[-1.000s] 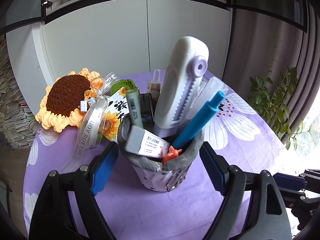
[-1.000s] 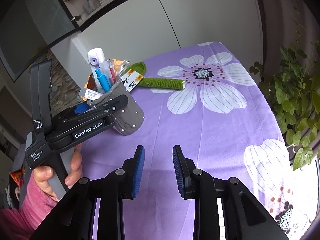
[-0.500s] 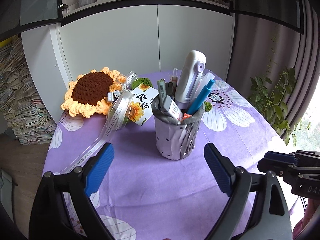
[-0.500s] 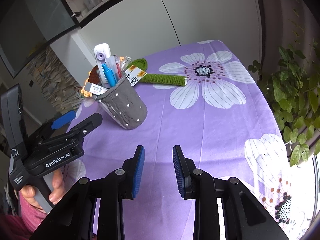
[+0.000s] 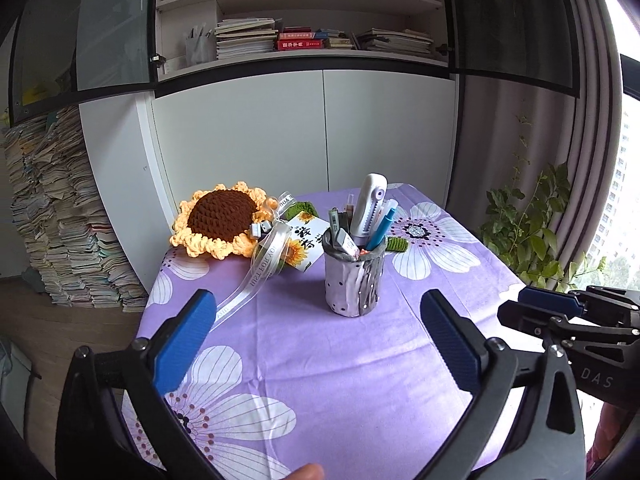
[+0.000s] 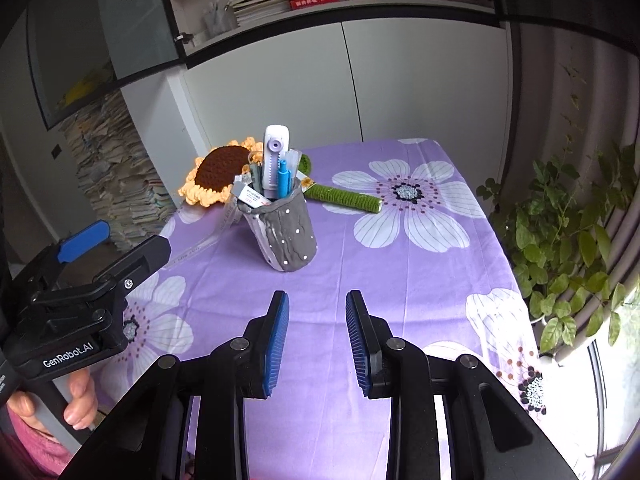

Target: Organize stationery

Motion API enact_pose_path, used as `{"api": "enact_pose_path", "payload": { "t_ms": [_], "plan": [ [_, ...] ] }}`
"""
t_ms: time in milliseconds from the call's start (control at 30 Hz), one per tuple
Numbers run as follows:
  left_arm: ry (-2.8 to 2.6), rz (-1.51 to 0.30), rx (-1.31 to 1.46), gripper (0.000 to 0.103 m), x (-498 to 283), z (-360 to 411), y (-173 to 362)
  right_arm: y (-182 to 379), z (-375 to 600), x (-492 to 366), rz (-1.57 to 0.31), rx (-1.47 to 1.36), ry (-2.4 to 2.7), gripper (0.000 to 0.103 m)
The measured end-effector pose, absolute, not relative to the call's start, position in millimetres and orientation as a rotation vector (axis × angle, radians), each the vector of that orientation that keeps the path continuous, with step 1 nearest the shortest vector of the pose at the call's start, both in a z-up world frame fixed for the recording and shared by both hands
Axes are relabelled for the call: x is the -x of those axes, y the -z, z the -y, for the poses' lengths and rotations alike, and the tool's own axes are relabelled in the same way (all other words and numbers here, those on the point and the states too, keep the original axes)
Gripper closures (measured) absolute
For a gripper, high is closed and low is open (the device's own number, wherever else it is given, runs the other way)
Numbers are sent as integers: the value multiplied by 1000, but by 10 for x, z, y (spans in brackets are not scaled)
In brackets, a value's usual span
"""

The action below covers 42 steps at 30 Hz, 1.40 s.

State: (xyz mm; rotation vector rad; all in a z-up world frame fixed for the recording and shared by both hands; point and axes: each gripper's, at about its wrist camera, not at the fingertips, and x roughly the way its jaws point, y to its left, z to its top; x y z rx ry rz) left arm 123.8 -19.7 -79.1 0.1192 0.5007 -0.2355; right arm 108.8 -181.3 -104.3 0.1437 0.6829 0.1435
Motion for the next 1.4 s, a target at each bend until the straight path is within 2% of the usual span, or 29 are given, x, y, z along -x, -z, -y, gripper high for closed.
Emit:
{"api": "enact_pose_path", "payload": {
  "t_ms": [300, 400, 500, 567, 633, 700, 900, 1067, 1167, 1400],
  "plan": [
    [211, -424, -110, 1, -820, 1, 614, 817, 1585, -709, -590, -109, -124, 71],
    [213, -405, -112, 1, -708, -29, 571, 776, 1533, -553, -539, -110, -109, 57],
    [212, -398, -112, 1, -620, -44, 548, 704, 1489, -381, -456, -93, -86, 53],
    [214, -395, -107, 1, -576, -60, 532, 651, 1457, -280, -403, -74, -59, 47],
    [211, -388, -102, 1, -516, -77, 508, 597, 1442, -169, -343, -64, -26, 31],
    [203, -380, -101, 1, -442, -88, 472, 532, 1437, -49, -278, -58, 3, 22],
    [159, -356, -81, 1, -274, -152, 319, 349, 1366, 119, -235, -4, 23, 10],
    [119, -315, -89, 1, -127, -152, 198, 265, 1331, 200, -210, -7, 15, 8],
    [110, -295, -94, 1, -62, -137, 141, 201, 1349, 267, -191, -22, 12, 3],
    [96, -282, -74, 1, 18, -167, 54, 71, 1374, 365, -160, -46, 34, 3]
  ]
}}
